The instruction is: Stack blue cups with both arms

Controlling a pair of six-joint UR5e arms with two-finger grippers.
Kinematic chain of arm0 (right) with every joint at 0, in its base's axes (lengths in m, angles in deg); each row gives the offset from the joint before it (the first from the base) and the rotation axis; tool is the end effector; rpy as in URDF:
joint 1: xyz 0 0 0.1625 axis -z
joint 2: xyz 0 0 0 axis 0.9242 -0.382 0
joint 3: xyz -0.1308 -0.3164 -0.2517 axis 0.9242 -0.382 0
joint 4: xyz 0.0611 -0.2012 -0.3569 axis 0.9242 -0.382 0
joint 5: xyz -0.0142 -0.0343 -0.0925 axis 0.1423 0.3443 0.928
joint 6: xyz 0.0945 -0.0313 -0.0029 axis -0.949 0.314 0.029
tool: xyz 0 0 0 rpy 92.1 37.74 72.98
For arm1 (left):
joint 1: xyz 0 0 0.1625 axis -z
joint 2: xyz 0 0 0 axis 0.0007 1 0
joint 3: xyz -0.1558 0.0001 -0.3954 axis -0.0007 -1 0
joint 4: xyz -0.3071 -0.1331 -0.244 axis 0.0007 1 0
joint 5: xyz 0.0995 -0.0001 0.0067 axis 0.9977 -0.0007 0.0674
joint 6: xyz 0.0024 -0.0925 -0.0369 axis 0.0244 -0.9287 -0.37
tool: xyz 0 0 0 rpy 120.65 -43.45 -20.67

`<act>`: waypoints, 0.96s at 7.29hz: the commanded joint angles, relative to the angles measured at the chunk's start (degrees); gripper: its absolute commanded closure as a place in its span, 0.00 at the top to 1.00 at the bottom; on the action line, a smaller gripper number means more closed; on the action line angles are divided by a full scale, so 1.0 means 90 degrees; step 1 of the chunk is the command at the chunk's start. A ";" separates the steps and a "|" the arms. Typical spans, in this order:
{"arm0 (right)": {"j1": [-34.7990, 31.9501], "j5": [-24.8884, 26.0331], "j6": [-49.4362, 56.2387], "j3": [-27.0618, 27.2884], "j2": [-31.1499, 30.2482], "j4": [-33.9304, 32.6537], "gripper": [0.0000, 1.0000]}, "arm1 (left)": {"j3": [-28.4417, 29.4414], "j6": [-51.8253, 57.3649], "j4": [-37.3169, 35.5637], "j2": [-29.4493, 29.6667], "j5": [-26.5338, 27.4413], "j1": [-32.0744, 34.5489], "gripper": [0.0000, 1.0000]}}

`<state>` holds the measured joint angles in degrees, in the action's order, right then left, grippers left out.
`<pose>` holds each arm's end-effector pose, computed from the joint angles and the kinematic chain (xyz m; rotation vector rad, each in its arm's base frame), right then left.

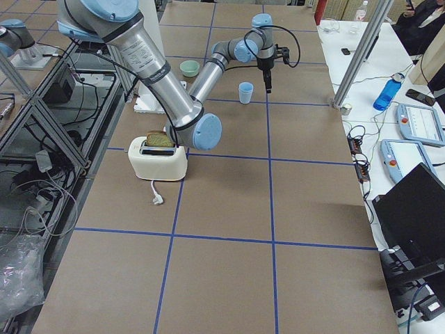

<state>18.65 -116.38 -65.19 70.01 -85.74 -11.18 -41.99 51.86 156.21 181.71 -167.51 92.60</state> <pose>-0.3652 -0.5647 0.1896 0.2412 -0.7610 -0.0031 -0.0818 -0.6663 0.5437 0.3254 0.9462 0.1811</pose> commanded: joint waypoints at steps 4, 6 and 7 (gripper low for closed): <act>-0.2961 -0.1919 0.3735 -0.0608 -0.2444 0.1337 1.00 | 0.0023 0.0690 0.0126 -0.0313 -0.0008 0.0009 0.97; -0.3831 -0.2125 0.4950 -0.0922 -0.3168 0.1632 1.00 | -0.0404 0.0975 0.0465 -0.1022 -0.0067 0.0039 0.97; -0.4202 -0.2397 0.5427 -0.1048 -0.3471 0.1807 1.00 | -0.0668 0.0947 0.0855 -0.1403 -0.0076 0.0048 0.97</act>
<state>-14.57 -135.45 -22.19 62.09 -113.07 3.14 -45.08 59.98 160.20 173.42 -168.06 92.91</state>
